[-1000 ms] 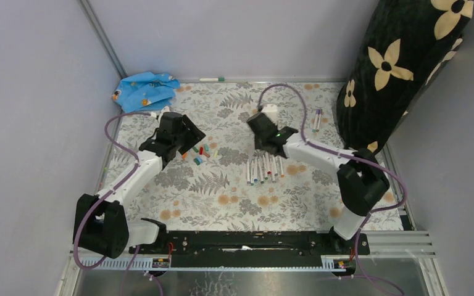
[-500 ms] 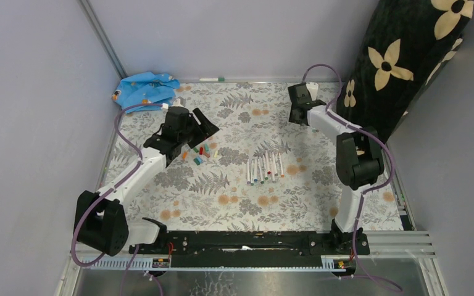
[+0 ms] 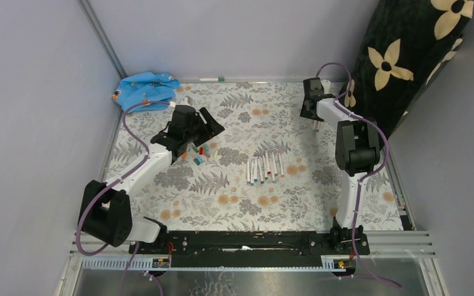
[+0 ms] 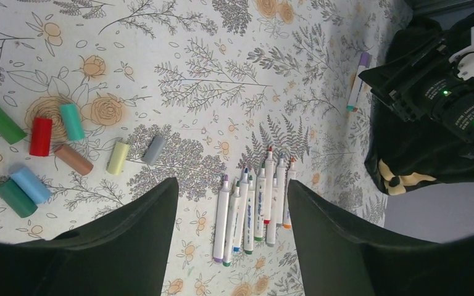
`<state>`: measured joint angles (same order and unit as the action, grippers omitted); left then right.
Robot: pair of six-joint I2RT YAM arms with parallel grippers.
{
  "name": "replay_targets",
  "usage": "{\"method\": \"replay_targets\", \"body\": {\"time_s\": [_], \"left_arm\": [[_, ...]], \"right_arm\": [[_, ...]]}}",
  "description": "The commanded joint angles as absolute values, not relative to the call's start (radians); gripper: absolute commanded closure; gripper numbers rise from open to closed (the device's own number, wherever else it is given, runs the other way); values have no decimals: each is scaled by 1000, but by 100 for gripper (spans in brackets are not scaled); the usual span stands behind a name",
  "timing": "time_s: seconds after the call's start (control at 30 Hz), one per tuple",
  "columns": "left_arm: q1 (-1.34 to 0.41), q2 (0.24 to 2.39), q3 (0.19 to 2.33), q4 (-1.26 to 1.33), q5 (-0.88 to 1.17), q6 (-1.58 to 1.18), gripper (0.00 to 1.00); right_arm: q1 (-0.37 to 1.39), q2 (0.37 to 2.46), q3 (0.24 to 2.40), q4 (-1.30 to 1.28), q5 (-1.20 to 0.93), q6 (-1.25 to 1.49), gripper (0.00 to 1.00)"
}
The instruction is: Open the pen caps
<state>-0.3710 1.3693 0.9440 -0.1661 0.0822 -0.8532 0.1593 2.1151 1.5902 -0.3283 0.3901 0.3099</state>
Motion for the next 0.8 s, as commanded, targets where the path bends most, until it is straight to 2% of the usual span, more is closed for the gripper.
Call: {"method": "replay_targets", "body": {"time_s": [0.0,0.6,0.77], "left_arm": [[-383,1379,983,-97,80,-841,28],[-393,1387,981,-77,69,-847,28],[-393,1380,979,-77,71,-848,28]], "right_arm": [[151,2144,1646,-320,348,285,44],[109,2206,1624,-323,296,281,45],[105,2236,1655,-389,270,287,51]]}}
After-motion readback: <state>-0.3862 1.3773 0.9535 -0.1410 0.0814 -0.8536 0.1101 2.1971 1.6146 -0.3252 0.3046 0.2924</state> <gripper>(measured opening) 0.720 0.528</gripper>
